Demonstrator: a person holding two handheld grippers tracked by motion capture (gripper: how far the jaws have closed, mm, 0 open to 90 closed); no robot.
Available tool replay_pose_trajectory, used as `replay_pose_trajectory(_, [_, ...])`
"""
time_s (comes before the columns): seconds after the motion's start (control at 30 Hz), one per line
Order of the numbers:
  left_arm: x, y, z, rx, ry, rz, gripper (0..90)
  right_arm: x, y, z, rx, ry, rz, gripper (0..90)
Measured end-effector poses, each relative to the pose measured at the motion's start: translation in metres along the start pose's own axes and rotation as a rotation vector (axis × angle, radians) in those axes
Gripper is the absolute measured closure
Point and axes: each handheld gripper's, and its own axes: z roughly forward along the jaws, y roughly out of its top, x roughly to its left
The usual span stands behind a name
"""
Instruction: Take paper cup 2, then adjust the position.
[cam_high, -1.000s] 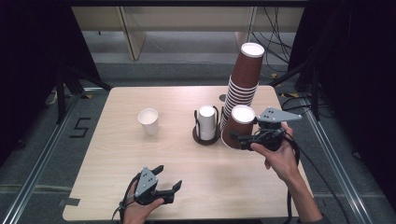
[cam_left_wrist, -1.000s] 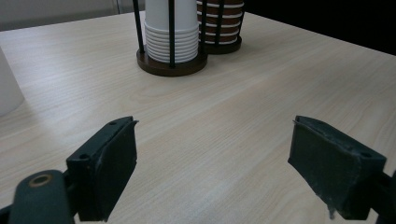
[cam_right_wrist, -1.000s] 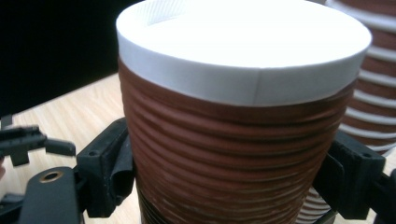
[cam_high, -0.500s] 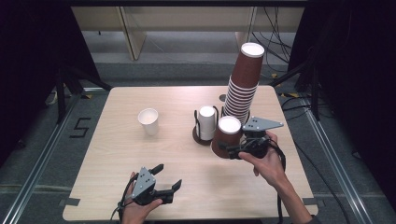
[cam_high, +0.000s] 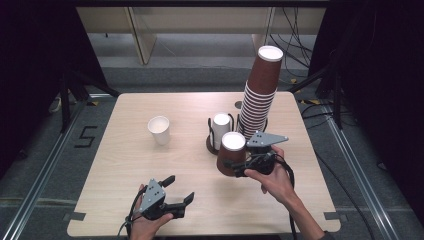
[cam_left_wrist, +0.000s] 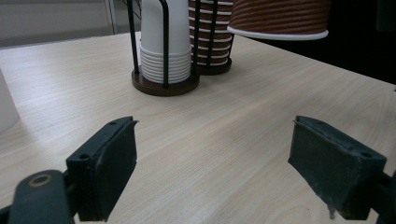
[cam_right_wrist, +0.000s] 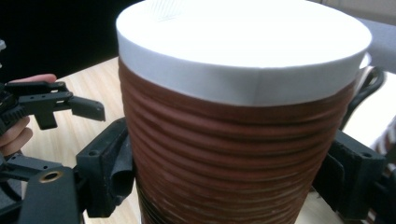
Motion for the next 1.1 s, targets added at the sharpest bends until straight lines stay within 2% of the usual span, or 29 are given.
replay_pose_trajectory(0.1, [0.0, 0.0, 0.001, -0.014, -0.009, -0.005, 14.6, 0.005, -0.002, 0.004, 0.007, -0.002, 0.013, 17.7])
replay_pose_trajectory(0.13, [0.001, 0.0, 0.001, -0.015, -0.008, -0.007, 14.6, 0.006, -0.002, 0.006, 0.01, 0.012, 0.011, 17.8])
replay_pose_trajectory(0.2, [0.001, 0.0, 0.001, -0.015, -0.008, -0.006, 14.6, 0.008, -0.003, 0.009, 0.014, 0.034, 0.003, 17.7])
replay_pose_trajectory(0.23, [0.001, 0.0, 0.001, -0.015, -0.008, -0.006, 14.6, 0.01, -0.003, 0.01, 0.022, 0.025, 0.002, 17.7])
replay_pose_trajectory(0.27, [0.0, 0.001, 0.0, -0.007, -0.003, -0.004, 14.6, 0.009, -0.003, 0.011, 0.019, 0.024, -0.02, 17.8])
replay_pose_trajectory(0.33, [0.0, 0.001, -0.001, -0.003, -0.002, -0.002, 14.6, 0.013, -0.003, 0.012, 0.028, 0.027, 0.0, 17.8])
replay_pose_trajectory(0.37, [0.0, 0.001, 0.0, -0.007, -0.003, -0.002, 14.6, 0.012, -0.003, 0.014, 0.02, 0.038, -0.024, 17.8])
replay_pose_trajectory(0.43, [0.0, 0.001, 0.0, -0.015, -0.009, -0.003, 14.6, 0.015, -0.004, 0.015, 0.026, 0.037, -0.001, 17.8])
replay_pose_trajectory(0.5, [0.0, 0.001, 0.0, -0.016, -0.011, -0.002, 14.6, 0.016, -0.004, 0.016, 0.028, 0.038, -0.024, 17.7])
replay_pose_trajectory(0.67, [0.0, 0.001, -0.001, -0.012, -0.007, -0.002, 14.6, 0.02, -0.006, 0.022, 0.032, 0.068, -0.015, 17.7])
replay_pose_trajectory(0.77, [-0.001, 0.002, -0.002, -0.023, -0.016, -0.013, 14.6, 0.023, -0.006, 0.024, 0.03, 0.064, -0.024, 17.8])
replay_pose_trajectory(0.83, [-0.002, 0.003, -0.003, -0.044, -0.036, -0.023, 14.6, 0.026, -0.006, 0.027, 0.028, 0.073, -0.025, 17.7])
replay_pose_trajectory(0.87, [-0.002, 0.003, -0.001, -0.07, -0.052, -0.035, 14.6, 0.028, -0.006, 0.027, 0.041, 0.078, -0.006, 17.8])
replay_pose_trajectory(0.9, [-0.003, 0.004, -0.003, -0.065, -0.049, -0.033, 14.6, 0.029, -0.006, 0.029, 0.034, 0.082, -0.025, 17.8])
replay_pose_trajectory(1.0, [-0.004, 0.004, -0.001, -0.092, -0.075, -0.046, 14.6, 0.032, -0.005, 0.032, 0.033, 0.093, -0.033, 17.8])
replay_pose_trajectory(1.03, [-0.005, 0.005, -0.002, -0.082, -0.072, -0.043, 14.6, 0.032, -0.005, 0.034, 0.025, 0.101, -0.04, 17.8])
replay_pose_trajectory(1.07, [-0.006, 0.006, -0.002, -0.08, -0.08, -0.044, 14.5, 0.035, -0.005, 0.036, 0.019, 0.099, -0.017, 17.8])
replay_pose_trajectory(1.1, [-0.007, 0.005, 0.0, -0.094, -0.094, -0.047, 14.6, 0.035, -0.004, 0.036, 0.023, 0.109, -0.042, 17.8])
